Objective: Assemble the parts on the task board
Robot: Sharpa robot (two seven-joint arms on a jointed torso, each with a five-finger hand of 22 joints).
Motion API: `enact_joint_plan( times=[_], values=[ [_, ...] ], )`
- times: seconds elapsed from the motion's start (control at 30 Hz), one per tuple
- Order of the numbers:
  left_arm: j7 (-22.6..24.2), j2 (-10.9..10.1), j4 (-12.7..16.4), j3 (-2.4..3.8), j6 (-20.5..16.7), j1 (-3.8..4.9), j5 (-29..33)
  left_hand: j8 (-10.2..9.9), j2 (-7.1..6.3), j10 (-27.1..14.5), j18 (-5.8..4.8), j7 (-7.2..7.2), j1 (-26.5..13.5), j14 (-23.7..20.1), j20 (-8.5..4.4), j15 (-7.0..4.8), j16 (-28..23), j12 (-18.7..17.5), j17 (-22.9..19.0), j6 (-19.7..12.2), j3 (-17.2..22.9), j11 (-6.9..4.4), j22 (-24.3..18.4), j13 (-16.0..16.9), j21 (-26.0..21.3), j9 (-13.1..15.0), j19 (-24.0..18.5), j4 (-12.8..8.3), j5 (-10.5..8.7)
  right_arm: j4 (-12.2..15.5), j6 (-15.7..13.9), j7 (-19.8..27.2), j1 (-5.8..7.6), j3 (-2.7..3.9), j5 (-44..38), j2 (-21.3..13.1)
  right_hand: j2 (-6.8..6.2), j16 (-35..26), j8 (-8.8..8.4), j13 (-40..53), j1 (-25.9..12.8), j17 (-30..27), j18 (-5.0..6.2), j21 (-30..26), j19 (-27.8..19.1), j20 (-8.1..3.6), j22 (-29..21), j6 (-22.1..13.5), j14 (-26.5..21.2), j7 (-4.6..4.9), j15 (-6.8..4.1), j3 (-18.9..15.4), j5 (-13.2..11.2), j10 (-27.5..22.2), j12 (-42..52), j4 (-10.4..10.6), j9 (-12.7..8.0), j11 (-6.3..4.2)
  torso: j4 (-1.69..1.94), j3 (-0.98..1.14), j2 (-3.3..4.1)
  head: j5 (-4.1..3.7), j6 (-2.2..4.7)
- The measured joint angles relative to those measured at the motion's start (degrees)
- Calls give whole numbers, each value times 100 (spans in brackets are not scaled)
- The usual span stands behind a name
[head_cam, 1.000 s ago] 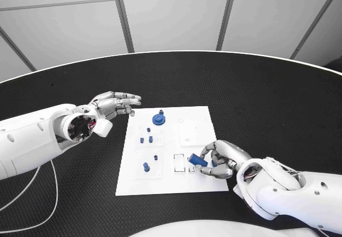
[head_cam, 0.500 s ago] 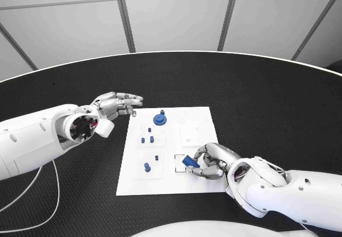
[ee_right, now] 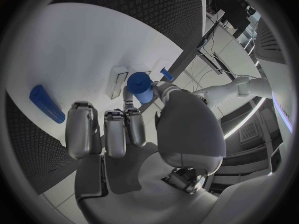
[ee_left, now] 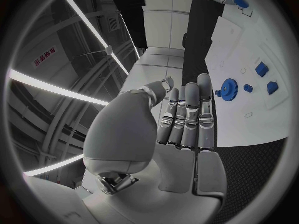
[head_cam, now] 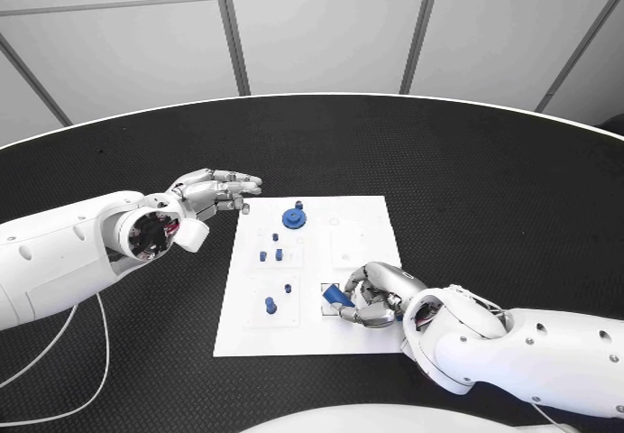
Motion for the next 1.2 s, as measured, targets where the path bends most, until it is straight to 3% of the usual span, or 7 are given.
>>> enact_joint_plan(
  times=[0.33, 0.43, 0.5, 0.6, 0.83, 0.97, 1.2],
  values=[
    [-6, -4, 10, 0, -1, 1, 0, 0, 0, 0, 0, 0, 0, 0, 0, 0, 0, 0, 0, 0, 1, 0, 0, 0, 0, -1, 0, -1, 0, -70, 45, 82, 0, 4, 0, 78, 80, 26, 111, -1, -324, 0, 0, 92, -21, -20, 0, 0, 0, -3, 0, 126, -29, 18, 85, -31, 2, -17, -1, -1, 0, 5, 11],
    [-7, -10, 13, 0, -2, 1, 0, 0, 0, 0, 0, 0, 0, 0, 0, 0, 0, 0, 0, 0, 1, 0, 1, 0, 0, -1, 0, -1, 0, -86, 74, 68, 0, 4, 0, 79, 121, 66, 393, -1, -696, -1, -42, 163, 0, -41, 0, 42, -11, -44, -11, 188, -363, 21, 127, -95, 38, -22, 1, 0, 0, 5, 7],
    [-9, -15, 14, 0, -5, 1, 0, 0, 0, 0, 0, 0, 0, 0, 0, 0, 0, 0, 0, 0, 1, 0, 1, -1, 0, -1, 0, -1, 0, -94, 91, 56, 1, 5, 0, 78, 131, 66, 395, -1, -812, -1, -90, 190, 0, -40, 0, 43, -21, -46, -21, 159, -443, 4, 149, -124, 749, -39, 1, 1, -1, 5, 2],
    [-10, -20, 16, 0, -7, 1, 0, 0, 0, 0, 0, 0, 0, 0, 0, 0, 0, 0, 0, 0, 1, 0, 1, -1, 0, -1, 0, -2, 0, -98, 112, 44, 1, 5, 0, 77, 129, 67, 439, -1, -988, -1, -91, 225, 0, -40, 0, 110, -10, -105, -33, 57, -443, 7, 149, -129, 994, -48, -1, 2, -1, 13, 0],
    [-18, -22, 19, 0, -5, 1, 0, 0, 0, 0, 0, 0, 0, 0, 0, 0, 0, 0, 0, 0, 2, 0, 1, -1, 0, -1, 0, -2, 0, -99, 108, 3, 1, 6, 0, 74, 85, 67, 477, -1, -1170, -1, -91, 243, 0, -40, 0, 310, -5, -247, -58, -95, -493, 31, 149, -117, 1030, -72, -4, 5, -1, 17, 1],
    [-20, -24, 20, 0, -7, 1, 0, 0, 0, 0, 0, 0, 0, 0, 0, 0, 0, 0, 0, 0, 2, 0, 2, -1, 0, -1, 0, -2, 0, -98, 84, -19, 1, 6, 0, 72, 68, 67, 486, -1, -1348, -1, -91, 276, 0, -40, 0, 584, -6, -500, -78, -243, -517, 31, 149, -109, 1045, -72, -4, 6, -1, 9, 2],
    [-23, -25, 21, 0, -10, 1, 0, 0, 0, 0, 0, 0, 0, 0, 0, 0, 0, 0, 0, 0, 2, 0, 2, -2, 0, -1, 0, -2, 0, -104, 50, -41, 1, 7, -15, 74, 76, 67, 527, -2, -1510, -2, -90, 276, 0, -40, 0, 586, -18, -554, -90, -436, -730, 20, 149, -110, 1087, -82, -4, 9, -2, -4, 2]
  ],
)
